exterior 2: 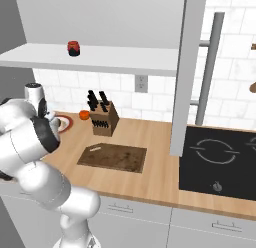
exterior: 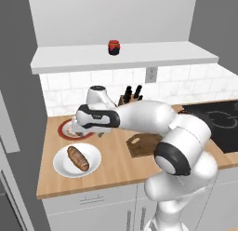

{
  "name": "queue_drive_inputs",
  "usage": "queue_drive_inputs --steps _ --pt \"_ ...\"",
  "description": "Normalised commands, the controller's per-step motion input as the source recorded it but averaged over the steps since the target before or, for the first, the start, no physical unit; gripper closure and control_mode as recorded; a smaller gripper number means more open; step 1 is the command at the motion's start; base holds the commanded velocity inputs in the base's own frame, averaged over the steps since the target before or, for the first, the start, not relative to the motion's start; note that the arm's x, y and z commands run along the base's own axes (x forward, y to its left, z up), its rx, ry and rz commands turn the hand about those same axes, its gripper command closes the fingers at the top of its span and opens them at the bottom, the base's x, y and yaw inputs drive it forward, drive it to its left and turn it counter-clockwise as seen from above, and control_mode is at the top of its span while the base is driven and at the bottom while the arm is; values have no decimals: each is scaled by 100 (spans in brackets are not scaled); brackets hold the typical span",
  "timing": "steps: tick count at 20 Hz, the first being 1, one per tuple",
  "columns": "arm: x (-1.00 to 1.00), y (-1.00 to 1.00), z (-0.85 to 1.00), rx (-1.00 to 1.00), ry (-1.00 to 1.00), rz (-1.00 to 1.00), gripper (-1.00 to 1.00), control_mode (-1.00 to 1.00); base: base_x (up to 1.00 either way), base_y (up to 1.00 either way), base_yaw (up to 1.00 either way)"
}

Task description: From the different types of pastries on the counter, select a croissant and place it on the cutting board. Then retrieve a jar of jam from the cabinet and place it alongside the croissant on the cutting board.

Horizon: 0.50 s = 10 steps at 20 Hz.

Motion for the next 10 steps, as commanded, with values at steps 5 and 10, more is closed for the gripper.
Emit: queue_drive_inputs --steps 5,10 --pt "48 21 -14 0 -1 -11 -100 -100 0 0 0" --pt "69 1 -14 0 0 -6 -100 -100 0 0 0"
